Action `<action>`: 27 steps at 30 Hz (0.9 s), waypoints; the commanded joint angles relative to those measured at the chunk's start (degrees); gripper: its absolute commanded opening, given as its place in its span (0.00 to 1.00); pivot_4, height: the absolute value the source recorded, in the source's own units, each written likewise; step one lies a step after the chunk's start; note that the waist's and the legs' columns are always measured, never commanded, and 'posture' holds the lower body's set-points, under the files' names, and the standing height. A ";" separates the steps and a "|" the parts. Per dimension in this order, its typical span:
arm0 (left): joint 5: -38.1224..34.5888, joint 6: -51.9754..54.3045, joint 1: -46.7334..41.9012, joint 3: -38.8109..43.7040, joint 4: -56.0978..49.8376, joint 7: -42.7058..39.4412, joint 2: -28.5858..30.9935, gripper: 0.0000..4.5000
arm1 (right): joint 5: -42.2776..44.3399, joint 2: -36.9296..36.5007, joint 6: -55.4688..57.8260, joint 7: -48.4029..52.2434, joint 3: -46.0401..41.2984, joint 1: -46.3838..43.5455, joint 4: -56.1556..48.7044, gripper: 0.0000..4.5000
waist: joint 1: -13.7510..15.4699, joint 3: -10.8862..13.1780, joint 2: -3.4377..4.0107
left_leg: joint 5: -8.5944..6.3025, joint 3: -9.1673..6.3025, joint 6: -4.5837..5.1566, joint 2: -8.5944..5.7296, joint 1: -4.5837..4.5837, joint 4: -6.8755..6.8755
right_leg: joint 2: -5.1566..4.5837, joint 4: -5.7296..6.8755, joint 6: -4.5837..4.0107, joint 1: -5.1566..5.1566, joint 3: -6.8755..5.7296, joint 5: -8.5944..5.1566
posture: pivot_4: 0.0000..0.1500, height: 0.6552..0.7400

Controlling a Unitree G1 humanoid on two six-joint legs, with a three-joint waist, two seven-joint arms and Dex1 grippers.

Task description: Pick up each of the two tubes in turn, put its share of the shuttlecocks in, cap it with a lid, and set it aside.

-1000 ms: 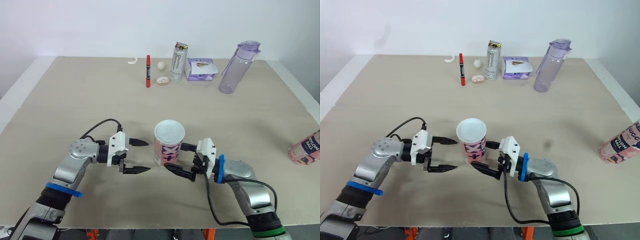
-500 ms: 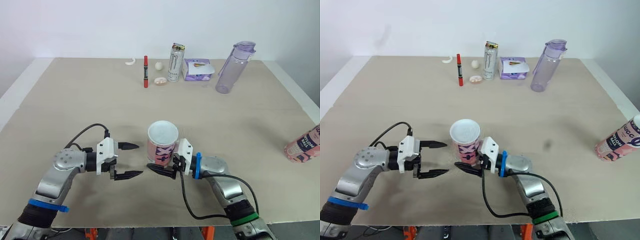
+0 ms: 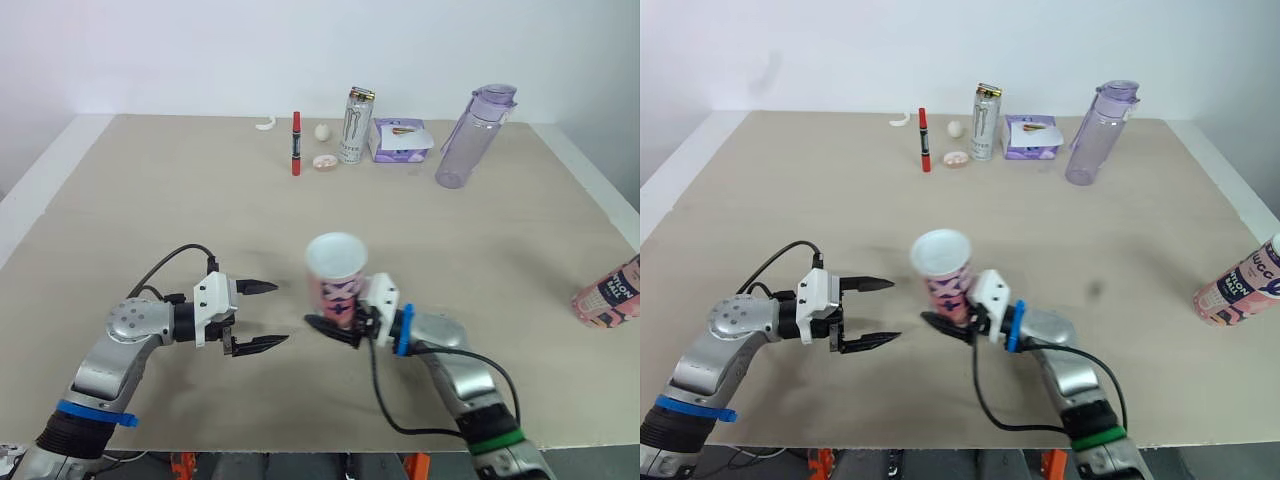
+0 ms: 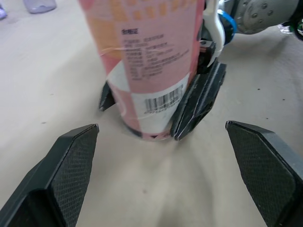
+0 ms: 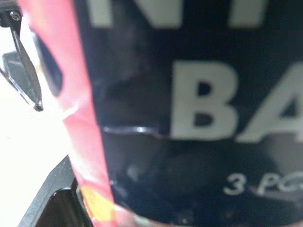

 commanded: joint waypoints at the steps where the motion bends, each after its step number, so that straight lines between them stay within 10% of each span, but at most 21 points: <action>1: -0.80 0.50 -0.28 -0.32 -2.63 0.86 -0.54 1.00 | 0.92 0.41 0.34 -10.31 -9.14 0.03 0.94 0.81 | -0.02 0.00 0.00 | 0.00 0.00 0.00 0.00 0.00 0.01 | 0.00 0.00 -0.01 0.00 0.01 0.02 | 1.00 1.00; 16: -6.03 7.28 -3.28 0.79 -3.42 1.54 -2.59 1.00 | -0.43 -0.32 -3.67 -21.83 -14.30 -7.22 18.32 0.81 | -0.31 -0.05 0.09 | 0.06 0.00 0.10 -0.08 0.32 0.03 | 0.97 0.01 -0.01 0.15 1.65 0.13 | 1.00 1.00; 19: -5.65 6.83 -3.10 0.53 -3.09 1.19 -2.36 1.00 | 0.99 -0.22 -2.36 -21.26 -14.45 -6.97 18.68 0.97 | -0.41 -0.06 0.08 | 0.11 -0.01 0.18 -0.09 0.40 0.03 | 1.15 0.01 0.00 0.29 1.94 0.13 | 1.00 1.00; 27: -3.90 4.94 -2.75 -0.05 -1.87 -0.12 -1.53 1.00 | 2.10 0.88 0.53 -21.43 -13.65 -1.49 11.12 0.97 | -0.49 -0.08 0.07 | 0.11 -0.08 0.18 -0.09 0.60 0.01 | 1.60 0.01 0.00 0.55 2.59 0.04 | 1.00 1.00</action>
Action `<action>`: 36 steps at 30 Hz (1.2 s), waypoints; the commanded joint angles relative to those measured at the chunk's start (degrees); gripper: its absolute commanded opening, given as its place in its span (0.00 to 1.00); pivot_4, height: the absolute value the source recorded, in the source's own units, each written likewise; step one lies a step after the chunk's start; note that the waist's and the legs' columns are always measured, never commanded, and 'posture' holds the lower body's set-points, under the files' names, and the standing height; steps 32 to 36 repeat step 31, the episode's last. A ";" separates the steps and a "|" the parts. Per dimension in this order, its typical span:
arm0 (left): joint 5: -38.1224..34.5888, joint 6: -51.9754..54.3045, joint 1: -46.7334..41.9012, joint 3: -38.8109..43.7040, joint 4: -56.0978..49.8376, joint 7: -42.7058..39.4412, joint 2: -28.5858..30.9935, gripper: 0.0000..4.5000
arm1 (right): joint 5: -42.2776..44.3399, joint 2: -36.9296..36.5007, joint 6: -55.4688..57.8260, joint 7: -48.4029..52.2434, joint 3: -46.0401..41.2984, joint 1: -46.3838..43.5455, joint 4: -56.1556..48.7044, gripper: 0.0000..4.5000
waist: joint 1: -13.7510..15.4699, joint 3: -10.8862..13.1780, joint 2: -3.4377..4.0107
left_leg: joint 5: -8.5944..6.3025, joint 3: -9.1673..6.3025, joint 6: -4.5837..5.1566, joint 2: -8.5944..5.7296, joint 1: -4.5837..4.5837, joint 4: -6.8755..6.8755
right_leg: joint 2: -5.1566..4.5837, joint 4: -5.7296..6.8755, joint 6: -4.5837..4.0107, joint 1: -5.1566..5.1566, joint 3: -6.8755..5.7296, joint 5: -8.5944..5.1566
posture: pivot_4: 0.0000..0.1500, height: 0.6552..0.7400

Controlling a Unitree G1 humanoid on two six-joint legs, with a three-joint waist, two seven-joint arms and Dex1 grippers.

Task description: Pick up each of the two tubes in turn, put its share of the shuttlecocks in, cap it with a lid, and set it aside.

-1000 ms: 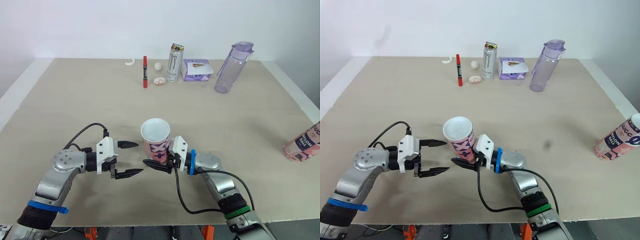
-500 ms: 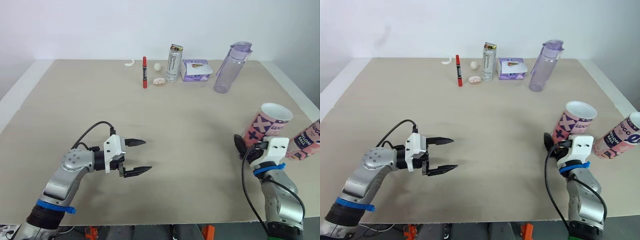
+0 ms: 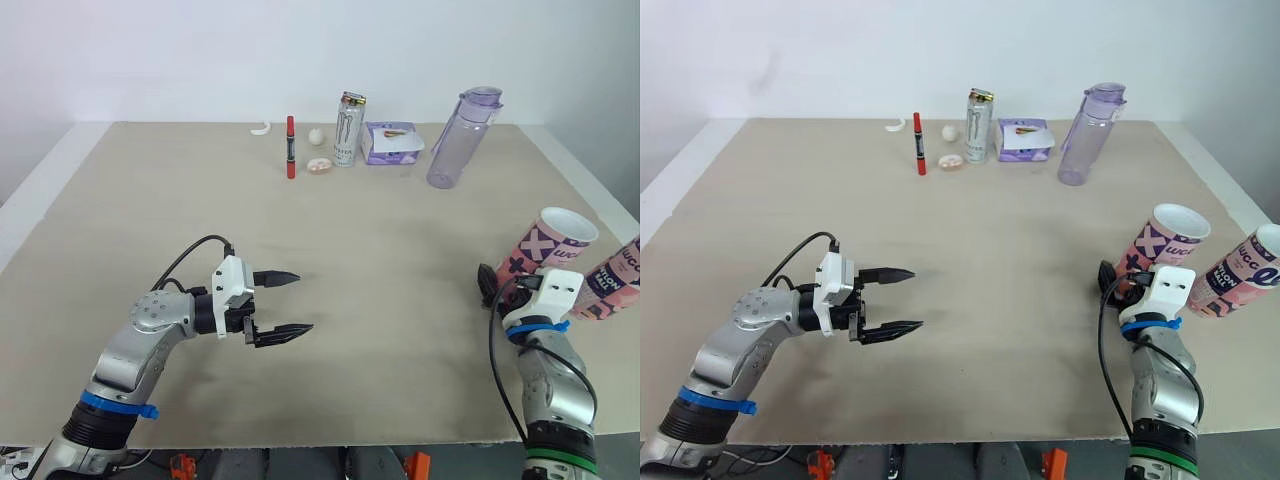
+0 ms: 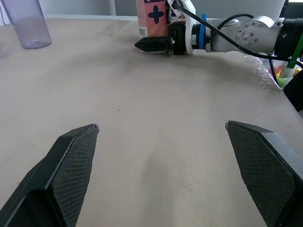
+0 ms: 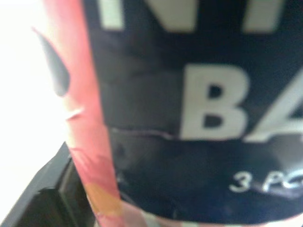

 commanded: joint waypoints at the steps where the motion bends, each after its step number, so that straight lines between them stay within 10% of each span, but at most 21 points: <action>1: 0.65 -1.95 -0.15 0.33 -0.44 -1.01 0.88 1.00 | 1.90 0.67 2.71 -0.43 -0.66 4.77 -6.95 0.97 | -0.01 0.00 0.00 | 0.00 0.00 0.00 0.00 0.00 0.00 | 0.12 0.00 0.00 0.00 0.17 -0.01 | 1.00 1.00; 19: 2.57 -3.42 -1.49 0.42 3.30 -1.43 0.49 1.00 | 7.02 -8.31 5.87 17.83 1.37 26.44 -28.91 0.97 | 0.12 -0.12 0.18 | -0.03 0.02 0.00 -0.02 0.00 -0.08 | 0.39 0.00 0.01 -0.02 0.64 -0.23 | 1.00 1.00; 36: 6.46 -3.65 -0.11 3.08 3.50 3.24 3.84 1.00 | 7.66 -15.00 -0.46 43.38 19.74 7.85 -21.15 0.97 | -0.60 -0.07 0.09 | -0.03 -0.07 0.00 -0.09 0.09 -0.08 | 0.51 0.00 -0.01 0.01 0.79 -0.21 | 1.00 1.00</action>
